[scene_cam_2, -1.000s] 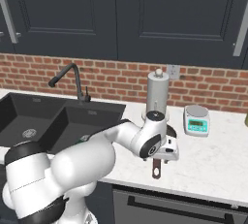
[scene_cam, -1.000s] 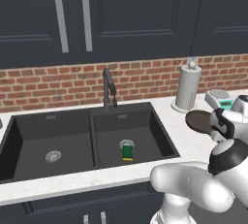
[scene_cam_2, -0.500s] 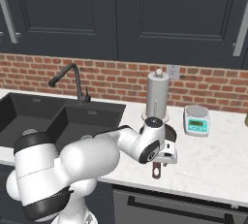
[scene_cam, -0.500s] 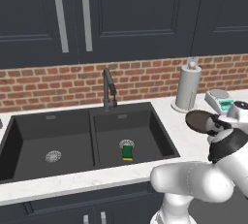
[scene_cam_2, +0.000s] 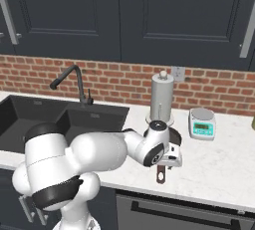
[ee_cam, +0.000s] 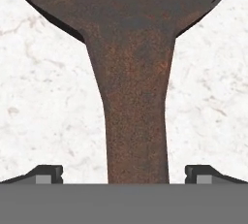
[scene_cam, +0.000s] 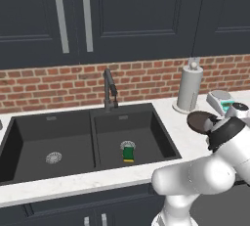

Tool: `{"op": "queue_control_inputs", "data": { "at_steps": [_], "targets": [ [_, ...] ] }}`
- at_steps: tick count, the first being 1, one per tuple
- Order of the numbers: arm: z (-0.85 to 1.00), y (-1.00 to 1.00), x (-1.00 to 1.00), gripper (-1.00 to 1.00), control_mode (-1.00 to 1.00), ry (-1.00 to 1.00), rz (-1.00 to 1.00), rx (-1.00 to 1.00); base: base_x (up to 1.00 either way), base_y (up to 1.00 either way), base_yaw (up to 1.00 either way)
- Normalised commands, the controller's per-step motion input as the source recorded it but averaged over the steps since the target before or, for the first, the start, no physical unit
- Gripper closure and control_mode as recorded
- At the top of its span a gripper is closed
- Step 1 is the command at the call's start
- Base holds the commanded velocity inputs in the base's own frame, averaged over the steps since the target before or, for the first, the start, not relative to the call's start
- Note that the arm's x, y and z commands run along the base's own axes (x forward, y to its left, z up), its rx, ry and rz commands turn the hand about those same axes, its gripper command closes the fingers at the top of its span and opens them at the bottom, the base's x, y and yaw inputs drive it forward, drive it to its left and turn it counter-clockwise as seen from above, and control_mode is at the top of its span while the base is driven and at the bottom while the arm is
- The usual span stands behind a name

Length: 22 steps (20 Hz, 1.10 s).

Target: Pick the pan and sponge and place them into the sink. Then turn on the water.

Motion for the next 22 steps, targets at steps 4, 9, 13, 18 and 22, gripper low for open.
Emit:
{"op": "queue_control_inputs", "data": {
  "at_steps": [4, 9, 13, 18, 22],
  "targets": [
    [-0.13, -0.11, 0.00, -1.00, -1.00, 0.00, 0.00, 0.00, 0.00, 0.00, 0.00],
    [-0.21, -0.11, 0.00, -1.00, -1.00, 0.00, 0.00, 0.00, 0.00, 0.00, 0.00],
    [-0.20, -0.01, 0.00, -1.00, -1.00, 0.00, 0.00, 0.00, 0.00, 0.00, 0.00],
    [-0.16, 0.00, 0.00, -1.00, -1.00, 0.00, 0.00, 0.00, 0.00, 0.00, 0.00],
    [-0.03, 0.00, 0.00, -1.00, -1.00, 0.00, 0.00, 0.00, 0.00, 0.00, 0.00]
  ]
}}
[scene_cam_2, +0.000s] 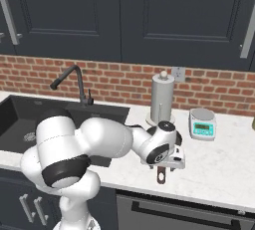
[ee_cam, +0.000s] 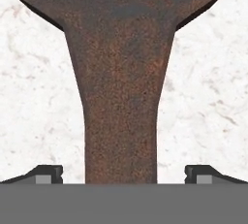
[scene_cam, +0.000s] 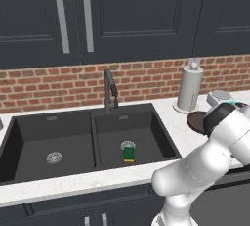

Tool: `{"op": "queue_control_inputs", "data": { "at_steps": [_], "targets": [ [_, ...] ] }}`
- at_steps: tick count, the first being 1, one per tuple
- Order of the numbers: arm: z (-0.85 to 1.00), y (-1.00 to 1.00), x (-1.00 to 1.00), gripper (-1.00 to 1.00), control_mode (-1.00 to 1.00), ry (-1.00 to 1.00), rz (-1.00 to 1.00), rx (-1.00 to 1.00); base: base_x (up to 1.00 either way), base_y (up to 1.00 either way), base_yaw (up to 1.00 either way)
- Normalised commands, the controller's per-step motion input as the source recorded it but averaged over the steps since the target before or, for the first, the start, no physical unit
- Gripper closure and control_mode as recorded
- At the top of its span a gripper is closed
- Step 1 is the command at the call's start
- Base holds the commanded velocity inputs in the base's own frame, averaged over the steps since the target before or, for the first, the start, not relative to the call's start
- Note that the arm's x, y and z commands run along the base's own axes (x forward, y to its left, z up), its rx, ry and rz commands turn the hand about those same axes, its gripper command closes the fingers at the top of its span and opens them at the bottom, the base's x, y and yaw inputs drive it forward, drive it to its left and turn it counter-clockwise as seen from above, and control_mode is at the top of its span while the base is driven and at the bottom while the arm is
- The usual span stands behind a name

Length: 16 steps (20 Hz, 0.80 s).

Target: Pick the pan and sponge and place them into the sink. Then turn on the water.

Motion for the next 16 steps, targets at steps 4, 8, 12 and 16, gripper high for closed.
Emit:
{"op": "queue_control_inputs", "data": {
  "at_steps": [4, 8, 12, 16],
  "targets": [
    [0.00, 0.00, 0.00, -1.00, -1.00, 0.00, 0.00, 0.00, 0.00, 0.00, 0.00],
    [0.00, 0.00, 0.00, -1.00, -1.00, 0.00, 0.00, 0.00, 0.00, 0.00, 0.00],
    [0.00, 0.00, 0.00, -1.00, -1.00, 0.00, 0.00, 0.00, 0.00, 0.00, 0.00],
    [0.00, 0.00, 0.00, 1.00, -1.00, 0.00, 0.00, 0.00, 0.00, 0.00, 0.00]
  ]
}}
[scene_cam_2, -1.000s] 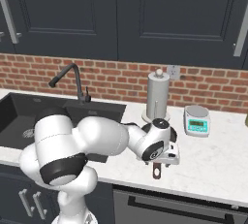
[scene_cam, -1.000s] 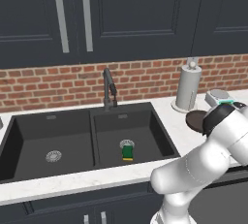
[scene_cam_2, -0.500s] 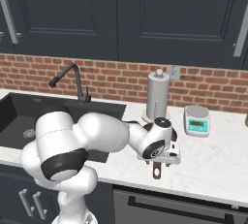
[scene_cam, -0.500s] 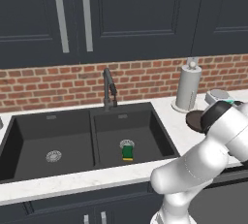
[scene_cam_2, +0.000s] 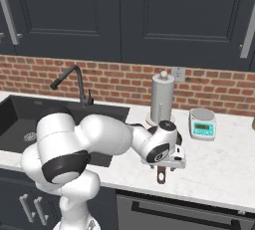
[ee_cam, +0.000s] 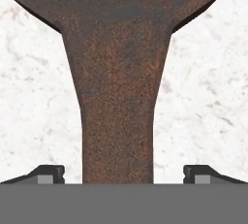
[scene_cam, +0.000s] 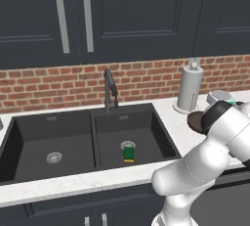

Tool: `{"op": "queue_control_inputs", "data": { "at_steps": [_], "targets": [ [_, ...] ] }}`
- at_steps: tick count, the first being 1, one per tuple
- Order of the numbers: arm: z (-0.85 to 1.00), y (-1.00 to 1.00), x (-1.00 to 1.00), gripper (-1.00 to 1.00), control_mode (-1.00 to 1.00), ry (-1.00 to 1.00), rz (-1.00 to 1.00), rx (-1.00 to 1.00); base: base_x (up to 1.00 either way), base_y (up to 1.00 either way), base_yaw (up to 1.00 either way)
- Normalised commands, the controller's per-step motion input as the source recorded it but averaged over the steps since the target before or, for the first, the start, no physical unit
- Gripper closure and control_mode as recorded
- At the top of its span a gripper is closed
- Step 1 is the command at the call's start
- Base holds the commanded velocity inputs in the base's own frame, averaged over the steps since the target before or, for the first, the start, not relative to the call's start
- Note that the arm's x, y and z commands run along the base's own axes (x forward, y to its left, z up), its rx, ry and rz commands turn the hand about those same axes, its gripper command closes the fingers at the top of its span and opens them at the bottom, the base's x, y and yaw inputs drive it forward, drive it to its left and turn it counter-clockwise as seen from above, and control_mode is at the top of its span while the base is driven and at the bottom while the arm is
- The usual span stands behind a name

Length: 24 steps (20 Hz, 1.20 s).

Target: Pick the pan and sponge and place them into the sink. Then turn on the water.

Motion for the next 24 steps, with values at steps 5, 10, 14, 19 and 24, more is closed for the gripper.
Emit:
{"op": "queue_control_inputs", "data": {
  "at_steps": [5, 10, 14, 19, 24],
  "targets": [
    [0.00, 0.00, 0.00, 1.00, -1.00, 0.00, 0.00, 0.00, 0.00, 0.00, 0.00],
    [0.00, 0.00, 0.00, 1.00, -1.00, 0.00, 0.00, 0.00, 0.00, 0.00, 0.00],
    [0.00, 0.00, 0.00, 1.00, -1.00, 0.00, 0.00, 0.00, 0.00, 0.00, 0.00],
    [0.00, 0.00, 0.00, 1.00, -1.00, 0.00, 0.00, 0.00, 0.00, 0.00, 0.00],
    [0.00, 0.00, 0.00, 1.00, -1.00, 0.00, 0.00, 0.00, 0.00, 0.00, 0.00]
  ]
}}
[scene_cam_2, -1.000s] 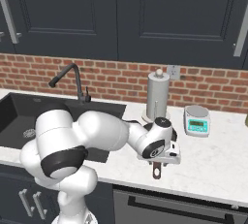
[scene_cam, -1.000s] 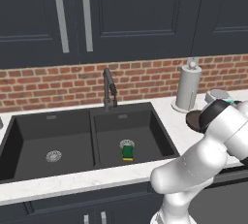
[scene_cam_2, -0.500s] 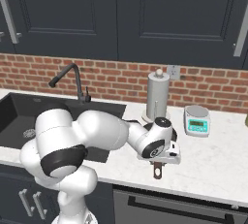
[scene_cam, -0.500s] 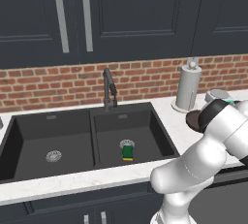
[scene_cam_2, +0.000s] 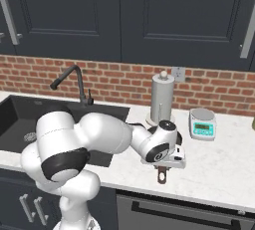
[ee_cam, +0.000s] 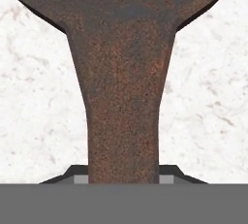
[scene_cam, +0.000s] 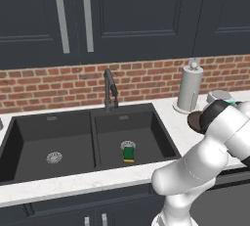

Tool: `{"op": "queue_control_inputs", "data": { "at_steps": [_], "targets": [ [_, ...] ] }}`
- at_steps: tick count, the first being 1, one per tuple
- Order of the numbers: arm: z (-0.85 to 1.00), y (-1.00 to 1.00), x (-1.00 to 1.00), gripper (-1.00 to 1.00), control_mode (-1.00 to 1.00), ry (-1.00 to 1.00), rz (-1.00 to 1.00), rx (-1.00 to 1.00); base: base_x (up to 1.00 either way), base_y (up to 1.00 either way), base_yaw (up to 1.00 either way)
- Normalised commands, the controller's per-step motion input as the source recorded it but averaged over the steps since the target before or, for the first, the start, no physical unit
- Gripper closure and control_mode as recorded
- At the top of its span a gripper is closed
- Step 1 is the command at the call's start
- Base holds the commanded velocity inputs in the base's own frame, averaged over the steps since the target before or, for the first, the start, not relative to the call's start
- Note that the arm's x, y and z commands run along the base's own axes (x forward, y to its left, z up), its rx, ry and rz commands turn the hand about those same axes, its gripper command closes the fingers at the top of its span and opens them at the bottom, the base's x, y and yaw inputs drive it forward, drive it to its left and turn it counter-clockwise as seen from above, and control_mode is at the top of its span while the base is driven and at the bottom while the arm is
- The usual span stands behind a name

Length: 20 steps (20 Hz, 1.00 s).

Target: Pick the pan and sponge and place them into the sink. Then turn on the water.

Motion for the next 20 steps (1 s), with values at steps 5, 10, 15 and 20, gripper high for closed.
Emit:
{"op": "queue_control_inputs", "data": {
  "at_steps": [5, 10, 15, 20],
  "targets": [
    [0.15, 0.24, -0.06, 1.00, -1.00, 0.00, 0.01, 0.00, 0.00, 0.00, 0.00],
    [0.55, 0.23, -0.13, 1.00, -1.00, 0.00, 0.07, 0.00, 0.00, 0.00, 0.00],
    [0.43, 0.39, -0.08, 1.00, -1.00, 0.00, 0.05, 0.00, 0.00, 0.00, 0.00],
    [0.16, 0.43, -0.02, 1.00, -1.00, 0.01, 0.05, 0.00, 0.00, 0.00, 0.00]
  ]
}}
